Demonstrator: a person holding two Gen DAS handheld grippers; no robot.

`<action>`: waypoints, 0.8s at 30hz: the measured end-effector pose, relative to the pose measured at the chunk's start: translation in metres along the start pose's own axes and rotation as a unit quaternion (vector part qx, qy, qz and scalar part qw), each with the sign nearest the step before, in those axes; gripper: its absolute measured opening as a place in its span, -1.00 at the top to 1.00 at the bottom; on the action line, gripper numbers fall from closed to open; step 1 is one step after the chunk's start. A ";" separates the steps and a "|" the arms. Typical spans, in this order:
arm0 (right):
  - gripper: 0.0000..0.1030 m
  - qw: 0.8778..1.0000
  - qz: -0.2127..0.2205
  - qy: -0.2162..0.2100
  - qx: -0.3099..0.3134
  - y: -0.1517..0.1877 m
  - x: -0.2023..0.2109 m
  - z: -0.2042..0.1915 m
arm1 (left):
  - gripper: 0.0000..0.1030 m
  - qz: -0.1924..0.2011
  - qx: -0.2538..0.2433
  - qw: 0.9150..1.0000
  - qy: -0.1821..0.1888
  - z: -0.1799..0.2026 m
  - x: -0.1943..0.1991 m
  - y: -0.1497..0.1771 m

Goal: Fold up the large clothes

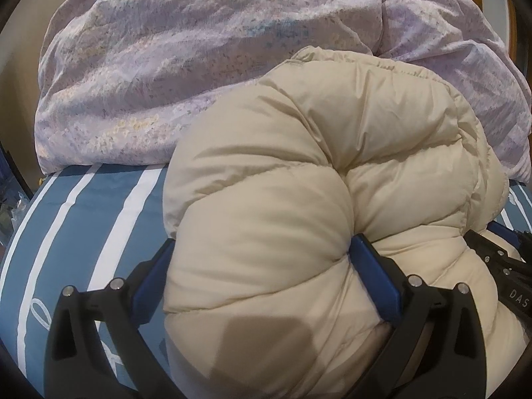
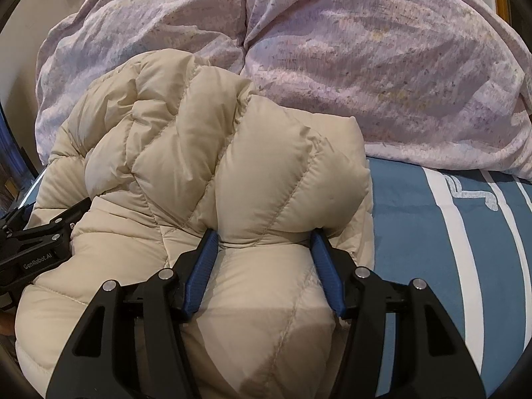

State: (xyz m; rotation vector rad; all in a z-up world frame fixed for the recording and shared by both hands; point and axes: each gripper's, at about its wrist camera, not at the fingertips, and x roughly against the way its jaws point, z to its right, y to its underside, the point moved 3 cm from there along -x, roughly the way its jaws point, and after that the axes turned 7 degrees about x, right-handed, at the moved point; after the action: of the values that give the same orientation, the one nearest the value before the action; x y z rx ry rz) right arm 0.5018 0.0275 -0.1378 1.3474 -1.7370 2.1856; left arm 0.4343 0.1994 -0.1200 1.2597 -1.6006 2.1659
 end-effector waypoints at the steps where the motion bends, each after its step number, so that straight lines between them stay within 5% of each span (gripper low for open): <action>1: -0.14 1.000 -0.001 0.000 0.000 0.000 -0.001 0.000 | -0.97 0.000 -0.001 1.000 -0.002 0.000 -0.001 0.000; 24: -0.16 1.000 -0.009 -0.001 -0.009 -0.008 -0.015 0.002 | -0.97 -0.013 0.000 1.000 -0.008 0.001 -0.012 -0.004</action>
State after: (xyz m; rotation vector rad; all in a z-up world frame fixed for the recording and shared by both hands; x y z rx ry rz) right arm 0.5159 0.0358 -0.1413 1.3562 -1.7348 2.1544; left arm 0.4445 0.2038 -0.1251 1.2944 -1.5813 2.1463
